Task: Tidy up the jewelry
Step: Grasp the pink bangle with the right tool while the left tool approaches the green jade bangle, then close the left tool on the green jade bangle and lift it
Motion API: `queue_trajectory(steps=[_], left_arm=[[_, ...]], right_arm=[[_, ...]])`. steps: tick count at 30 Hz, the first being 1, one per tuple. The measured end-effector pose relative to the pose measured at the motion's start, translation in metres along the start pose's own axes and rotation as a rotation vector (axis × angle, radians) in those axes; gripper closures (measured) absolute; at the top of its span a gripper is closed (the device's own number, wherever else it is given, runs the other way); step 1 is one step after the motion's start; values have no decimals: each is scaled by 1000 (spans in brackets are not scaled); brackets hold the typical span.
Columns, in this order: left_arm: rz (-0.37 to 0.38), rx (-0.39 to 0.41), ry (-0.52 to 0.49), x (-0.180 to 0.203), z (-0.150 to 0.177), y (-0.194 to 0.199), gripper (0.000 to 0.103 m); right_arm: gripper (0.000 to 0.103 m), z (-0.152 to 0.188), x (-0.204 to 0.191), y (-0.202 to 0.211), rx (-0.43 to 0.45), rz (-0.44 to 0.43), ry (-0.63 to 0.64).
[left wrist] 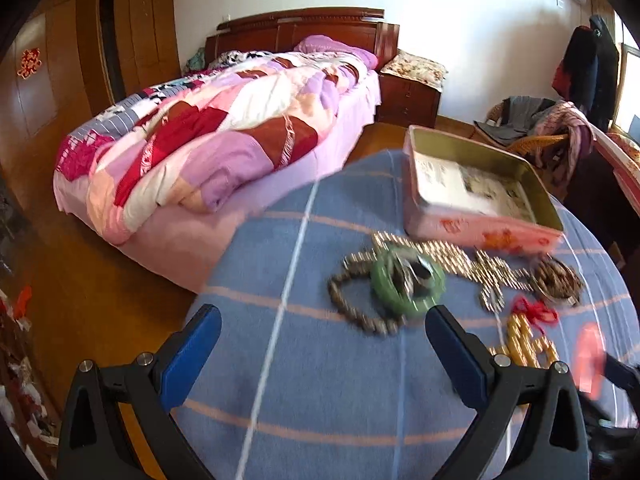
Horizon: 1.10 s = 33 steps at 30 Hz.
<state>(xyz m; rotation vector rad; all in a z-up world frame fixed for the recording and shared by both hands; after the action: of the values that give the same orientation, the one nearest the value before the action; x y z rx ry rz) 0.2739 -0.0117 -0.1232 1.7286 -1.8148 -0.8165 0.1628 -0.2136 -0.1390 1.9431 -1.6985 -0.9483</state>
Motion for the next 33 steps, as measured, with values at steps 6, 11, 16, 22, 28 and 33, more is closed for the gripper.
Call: queue_trajectory(steps=[6, 11, 16, 22, 28, 33], left_arm=[[-35, -69, 13, 3, -16, -42, 31], [15, -171, 28, 9, -4, -66, 38], [72, -141, 45, 10, -6, -56, 38], [154, -153, 88, 16, -9, -52, 38], [139, -150, 57, 27, -4, -50, 38], [140, -157, 75, 25, -3, -52, 44]], right_arm=[[20, -22, 16, 10, 66, 40, -55], [19, -19, 23, 9, 59, 39, -79], [19, -16, 27, 8, 58, 30, -91], [19, -16, 25, 2, 49, 24, -89], [19, -15, 28, 2, 49, 26, -99], [19, -15, 29, 1, 45, 27, -103]])
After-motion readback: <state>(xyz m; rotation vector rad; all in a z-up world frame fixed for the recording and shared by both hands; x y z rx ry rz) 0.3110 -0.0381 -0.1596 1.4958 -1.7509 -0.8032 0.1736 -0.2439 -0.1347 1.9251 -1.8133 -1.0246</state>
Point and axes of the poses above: each gripper's, at about its wrist camera, not at the fingertips, and y roughly against the way its jaws point, x to its right, z to its underside, the point moved 7 cm from there along -y, roughly the way its jaws point, and after that the axes turned 4 degrees about -z, right-handed, at the moved point
